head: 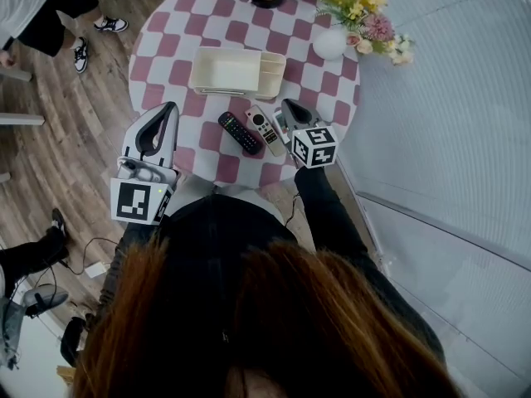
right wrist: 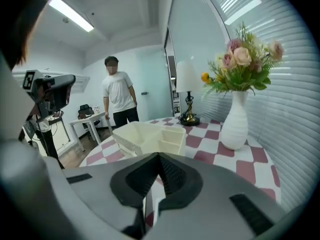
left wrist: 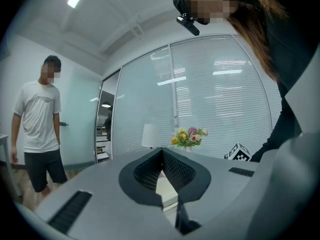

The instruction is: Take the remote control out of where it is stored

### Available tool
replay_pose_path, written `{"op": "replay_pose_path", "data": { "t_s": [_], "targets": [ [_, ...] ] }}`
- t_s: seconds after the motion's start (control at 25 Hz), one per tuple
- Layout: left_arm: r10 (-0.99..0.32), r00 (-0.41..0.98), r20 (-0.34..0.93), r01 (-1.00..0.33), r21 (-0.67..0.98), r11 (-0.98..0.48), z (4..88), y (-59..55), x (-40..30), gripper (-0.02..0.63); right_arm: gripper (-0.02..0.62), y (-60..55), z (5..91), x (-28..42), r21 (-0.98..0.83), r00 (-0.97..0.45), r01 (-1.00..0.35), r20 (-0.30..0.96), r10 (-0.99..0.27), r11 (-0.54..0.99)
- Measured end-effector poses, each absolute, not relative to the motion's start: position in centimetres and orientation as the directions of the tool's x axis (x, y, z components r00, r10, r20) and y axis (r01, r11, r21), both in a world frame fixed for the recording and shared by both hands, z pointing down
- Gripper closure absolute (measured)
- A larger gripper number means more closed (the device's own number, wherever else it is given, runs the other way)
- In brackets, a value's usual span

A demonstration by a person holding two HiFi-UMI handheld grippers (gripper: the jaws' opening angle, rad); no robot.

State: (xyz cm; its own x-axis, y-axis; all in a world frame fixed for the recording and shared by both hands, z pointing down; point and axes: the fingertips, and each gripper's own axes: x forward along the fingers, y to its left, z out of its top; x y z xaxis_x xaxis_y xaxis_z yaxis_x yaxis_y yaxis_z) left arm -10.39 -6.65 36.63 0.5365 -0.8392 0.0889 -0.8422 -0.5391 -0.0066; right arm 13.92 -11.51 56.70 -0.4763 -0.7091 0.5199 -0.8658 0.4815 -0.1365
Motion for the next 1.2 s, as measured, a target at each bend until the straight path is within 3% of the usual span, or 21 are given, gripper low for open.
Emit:
{"op": "replay_pose_path", "data": {
  "t_s": [0.32,1.2],
  "targets": [
    [-0.836,0.541,0.092,-0.840,0.001,-0.543,36.8,-6.9,-10.2,0.597,0.580,-12.3,49.7,13.1,-0.071,-0.497,-0.864,0.282,-0.821,0.498],
    [-0.821,0.564,0.083,-0.825,0.012,-0.566,37.1,-8.0,-9.7,0.597,0.580,-9.1,38.3,9.4,-0.027,-0.531,-0.846,0.150,-0.834,0.533]
  ]
}}
